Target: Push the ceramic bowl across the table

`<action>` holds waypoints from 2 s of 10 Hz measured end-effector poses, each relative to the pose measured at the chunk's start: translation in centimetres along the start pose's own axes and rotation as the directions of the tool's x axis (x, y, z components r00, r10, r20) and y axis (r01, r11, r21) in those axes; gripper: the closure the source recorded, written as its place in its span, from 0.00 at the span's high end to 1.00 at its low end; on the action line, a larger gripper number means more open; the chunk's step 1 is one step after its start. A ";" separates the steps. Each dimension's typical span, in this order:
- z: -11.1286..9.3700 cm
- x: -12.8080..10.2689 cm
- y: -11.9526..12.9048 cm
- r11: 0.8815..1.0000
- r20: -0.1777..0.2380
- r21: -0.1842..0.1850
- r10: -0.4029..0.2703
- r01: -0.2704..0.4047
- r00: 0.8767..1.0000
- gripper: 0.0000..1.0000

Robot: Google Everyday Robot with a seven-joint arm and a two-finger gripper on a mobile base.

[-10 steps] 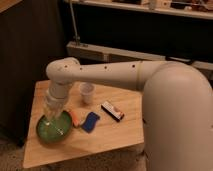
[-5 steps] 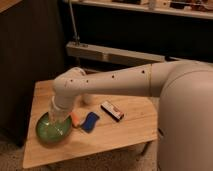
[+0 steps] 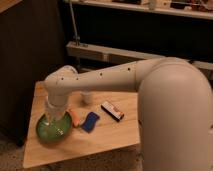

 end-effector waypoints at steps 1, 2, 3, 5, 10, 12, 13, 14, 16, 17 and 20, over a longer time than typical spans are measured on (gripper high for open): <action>0.8 -0.2 -0.8 1.000 -0.022 0.008 0.005 -0.005 1.000 0.40; 1.7 -0.3 -1.8 1.000 -0.040 0.019 0.015 -0.014 0.999 0.40; 2.7 -0.3 -2.8 0.999 -0.058 0.028 0.024 -0.022 0.998 0.40; 4.1 0.1 -4.5 0.998 -0.090 0.038 0.043 -0.040 0.995 0.42; 5.4 -1.0 -5.7 0.999 -0.106 0.035 0.024 -0.021 0.994 0.27; 5.8 -1.3 -6.3 0.999 -0.102 0.032 0.033 -0.030 0.994 0.07; 6.0 -1.4 -6.5 0.999 -0.101 0.031 0.037 -0.034 0.994 0.01; 6.4 -1.5 -6.8 0.999 -0.101 0.039 0.042 -0.038 0.994 0.00; 7.1 -1.3 -7.5 0.997 -0.100 0.048 0.058 -0.053 0.993 0.00; 7.4 -1.3 -7.4 0.997 -0.101 0.054 0.056 -0.050 0.993 0.00; 8.5 -1.1 -7.1 0.997 -0.099 0.071 0.035 -0.028 0.994 0.00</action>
